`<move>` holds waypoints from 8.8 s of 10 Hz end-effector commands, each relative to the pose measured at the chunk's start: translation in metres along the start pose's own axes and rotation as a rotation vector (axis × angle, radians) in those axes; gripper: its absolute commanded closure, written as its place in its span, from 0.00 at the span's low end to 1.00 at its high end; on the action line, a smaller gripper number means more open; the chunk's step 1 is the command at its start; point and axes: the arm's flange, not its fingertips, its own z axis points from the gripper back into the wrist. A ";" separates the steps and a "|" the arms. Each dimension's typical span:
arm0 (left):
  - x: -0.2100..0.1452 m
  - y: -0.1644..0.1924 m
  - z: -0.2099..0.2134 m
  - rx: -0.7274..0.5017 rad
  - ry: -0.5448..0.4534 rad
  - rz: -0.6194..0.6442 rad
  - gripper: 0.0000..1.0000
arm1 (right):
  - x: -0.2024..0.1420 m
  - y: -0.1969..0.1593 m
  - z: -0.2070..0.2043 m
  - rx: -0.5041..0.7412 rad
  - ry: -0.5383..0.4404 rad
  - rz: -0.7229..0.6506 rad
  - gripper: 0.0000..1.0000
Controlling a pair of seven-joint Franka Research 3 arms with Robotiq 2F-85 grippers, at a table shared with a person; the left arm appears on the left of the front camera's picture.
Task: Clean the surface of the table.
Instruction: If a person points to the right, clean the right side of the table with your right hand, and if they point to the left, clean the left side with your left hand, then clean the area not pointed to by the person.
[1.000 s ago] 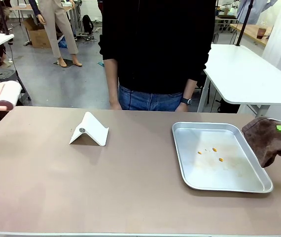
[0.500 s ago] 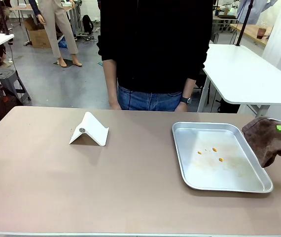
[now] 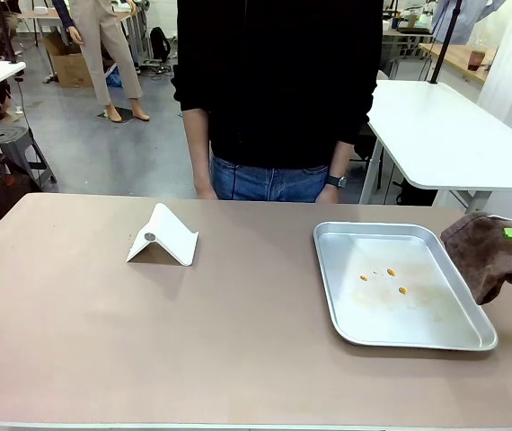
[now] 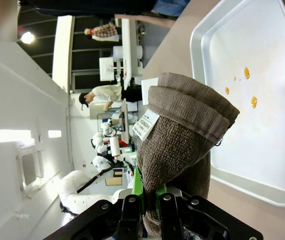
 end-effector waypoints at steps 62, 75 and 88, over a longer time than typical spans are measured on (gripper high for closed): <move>0.009 -0.001 -0.001 -0.002 0.001 0.012 0.78 | 0.058 -0.052 -0.235 -1.037 0.133 0.358 0.96; 0.009 -0.001 -0.001 -0.002 0.001 0.012 0.78 | 0.035 0.016 -0.107 0.018 0.279 0.138 0.96; 0.009 -0.001 -0.001 -0.002 0.001 0.012 0.78 | -0.003 0.067 -0.003 0.137 0.106 0.024 0.96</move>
